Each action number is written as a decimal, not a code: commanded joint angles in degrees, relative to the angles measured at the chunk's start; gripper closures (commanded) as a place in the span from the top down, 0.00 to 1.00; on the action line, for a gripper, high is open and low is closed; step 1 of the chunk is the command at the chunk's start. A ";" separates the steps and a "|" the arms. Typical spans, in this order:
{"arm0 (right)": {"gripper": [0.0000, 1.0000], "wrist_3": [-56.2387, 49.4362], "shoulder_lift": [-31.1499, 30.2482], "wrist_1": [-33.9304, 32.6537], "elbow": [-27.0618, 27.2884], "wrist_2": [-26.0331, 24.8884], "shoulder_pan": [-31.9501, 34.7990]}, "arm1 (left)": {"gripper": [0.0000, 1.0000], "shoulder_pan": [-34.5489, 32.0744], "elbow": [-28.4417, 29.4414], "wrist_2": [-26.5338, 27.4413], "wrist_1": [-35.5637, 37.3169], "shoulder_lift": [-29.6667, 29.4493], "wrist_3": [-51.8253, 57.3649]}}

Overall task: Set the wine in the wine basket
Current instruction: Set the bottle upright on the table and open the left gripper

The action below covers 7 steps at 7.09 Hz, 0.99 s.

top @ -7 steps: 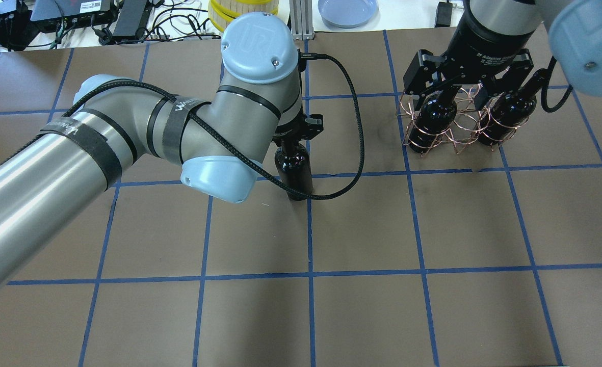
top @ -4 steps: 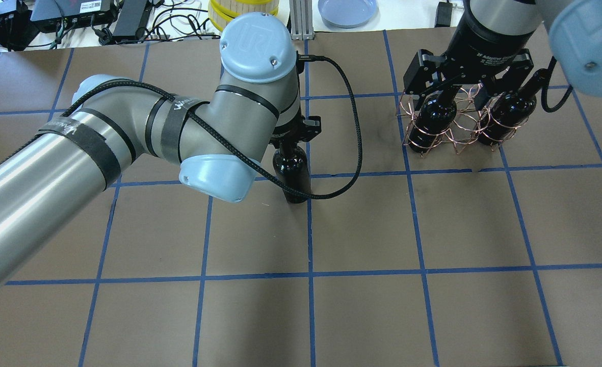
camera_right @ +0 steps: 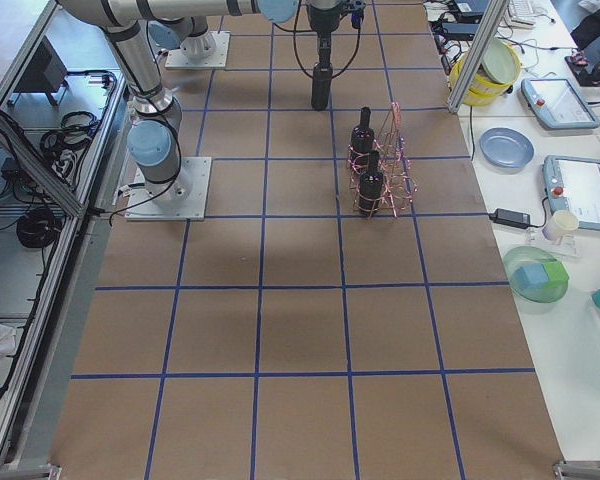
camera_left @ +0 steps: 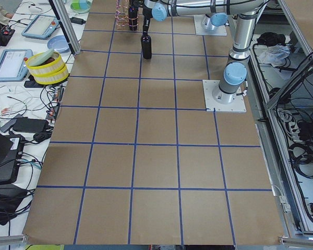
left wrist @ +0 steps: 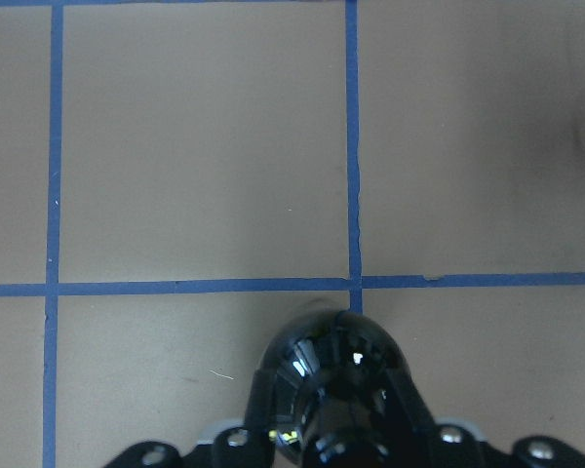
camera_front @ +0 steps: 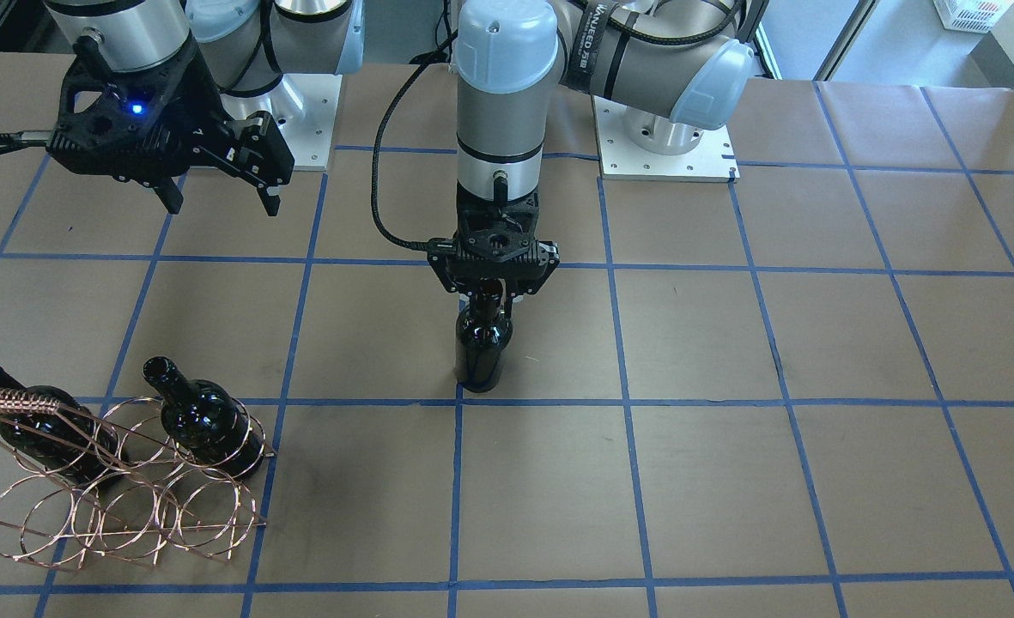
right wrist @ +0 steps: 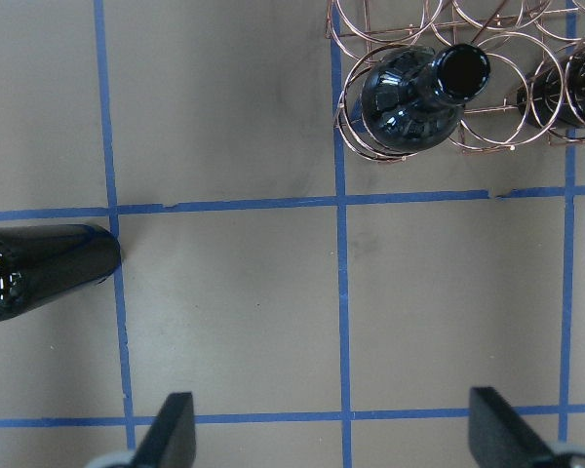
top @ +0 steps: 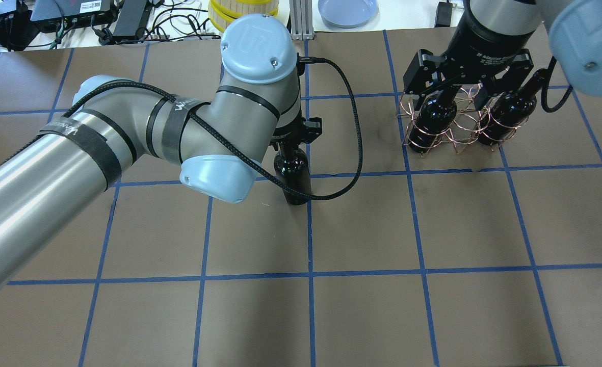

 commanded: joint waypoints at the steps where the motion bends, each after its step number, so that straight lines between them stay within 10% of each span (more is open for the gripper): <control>1: 1.00 0.00 0.00 0.00 0.00 -0.01 0.00 | 1.00 -0.08 0.00 0.04 -0.03 0.08 0.03; 7: 1.00 12.71 6.12 -0.79 -6.21 -0.80 7.51 | 1.00 16.83 10.80 -7.58 -15.35 5.34 14.04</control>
